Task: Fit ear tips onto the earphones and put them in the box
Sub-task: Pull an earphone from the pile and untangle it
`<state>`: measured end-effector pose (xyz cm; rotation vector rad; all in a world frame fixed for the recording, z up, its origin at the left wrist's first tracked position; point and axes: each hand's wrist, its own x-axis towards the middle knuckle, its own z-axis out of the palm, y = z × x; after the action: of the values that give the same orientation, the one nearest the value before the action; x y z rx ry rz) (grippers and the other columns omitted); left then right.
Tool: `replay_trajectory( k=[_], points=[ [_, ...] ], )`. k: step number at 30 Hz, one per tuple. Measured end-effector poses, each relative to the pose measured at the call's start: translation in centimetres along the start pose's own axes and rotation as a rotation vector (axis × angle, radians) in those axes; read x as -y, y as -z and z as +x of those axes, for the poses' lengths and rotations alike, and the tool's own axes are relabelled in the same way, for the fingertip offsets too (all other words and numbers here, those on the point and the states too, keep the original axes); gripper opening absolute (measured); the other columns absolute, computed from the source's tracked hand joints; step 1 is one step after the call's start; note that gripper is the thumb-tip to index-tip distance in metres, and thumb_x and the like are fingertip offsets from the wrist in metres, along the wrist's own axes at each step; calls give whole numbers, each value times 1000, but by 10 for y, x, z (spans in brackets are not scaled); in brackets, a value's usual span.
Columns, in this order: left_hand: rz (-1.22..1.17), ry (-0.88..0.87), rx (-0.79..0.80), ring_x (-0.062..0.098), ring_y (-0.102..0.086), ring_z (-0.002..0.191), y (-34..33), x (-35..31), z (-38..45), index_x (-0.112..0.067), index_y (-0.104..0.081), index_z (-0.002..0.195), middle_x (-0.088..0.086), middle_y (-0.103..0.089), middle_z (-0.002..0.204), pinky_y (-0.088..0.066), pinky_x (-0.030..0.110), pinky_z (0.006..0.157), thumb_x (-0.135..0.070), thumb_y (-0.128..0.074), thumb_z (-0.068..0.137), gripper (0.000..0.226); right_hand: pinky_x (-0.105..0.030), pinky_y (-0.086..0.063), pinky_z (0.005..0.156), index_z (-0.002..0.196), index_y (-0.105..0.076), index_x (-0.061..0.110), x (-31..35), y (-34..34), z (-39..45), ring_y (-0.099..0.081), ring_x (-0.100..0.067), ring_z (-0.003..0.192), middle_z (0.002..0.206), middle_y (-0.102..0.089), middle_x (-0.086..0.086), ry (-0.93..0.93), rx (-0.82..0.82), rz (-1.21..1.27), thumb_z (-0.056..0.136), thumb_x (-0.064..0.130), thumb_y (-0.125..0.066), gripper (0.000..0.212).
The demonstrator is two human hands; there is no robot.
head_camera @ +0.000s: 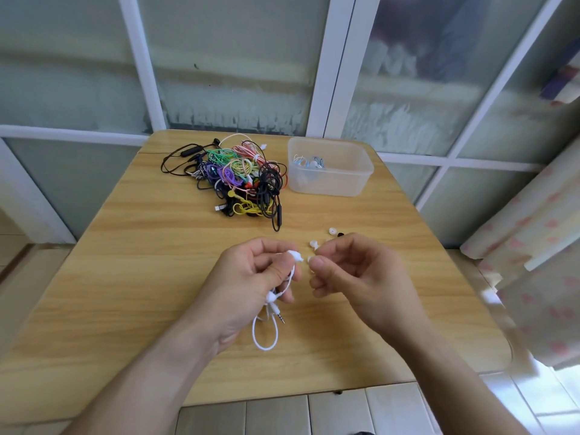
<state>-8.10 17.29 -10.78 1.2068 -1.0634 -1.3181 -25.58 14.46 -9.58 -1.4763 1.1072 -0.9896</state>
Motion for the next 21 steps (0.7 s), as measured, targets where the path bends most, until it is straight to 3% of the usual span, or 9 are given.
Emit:
replay_trajectory(
  k=[4,8,14,21],
  points=[
    [-34,-9,18,21,-55,53,-3,-2,1,-7,-63,97,6,-67,72,-46,30,53,-14,-59,92,10,-35,-61,70,88,-72,0,2,-1,-2,-73,-31,70,77,-74,-17,-55,-34,114,67,14,-81,28],
    [-93,-8,38,21,-52,51,-5,-2,2,-3,-62,98,9,-67,74,-44,36,61,-22,-64,84,23,-31,-60,75,98,-72,-5,5,-1,-4,-73,-34,80,86,-73,-24,-125,1,296,74,3,-77,26],
    [-132,15,60,20,-49,49,-8,-2,1,-5,-64,96,11,-66,76,-39,42,65,-28,-64,80,28,-30,-58,63,94,-73,-1,3,-6,-4,-69,-22,66,79,-72,-20,-51,-66,241,72,12,-78,26],
    [-90,-31,10,21,-49,48,-9,1,1,-8,-65,92,15,-64,74,-40,42,63,-19,-61,91,12,-31,-58,63,90,-76,3,4,-7,-5,-72,-24,72,79,-75,-14,41,-8,140,69,16,-79,24]
  ],
)
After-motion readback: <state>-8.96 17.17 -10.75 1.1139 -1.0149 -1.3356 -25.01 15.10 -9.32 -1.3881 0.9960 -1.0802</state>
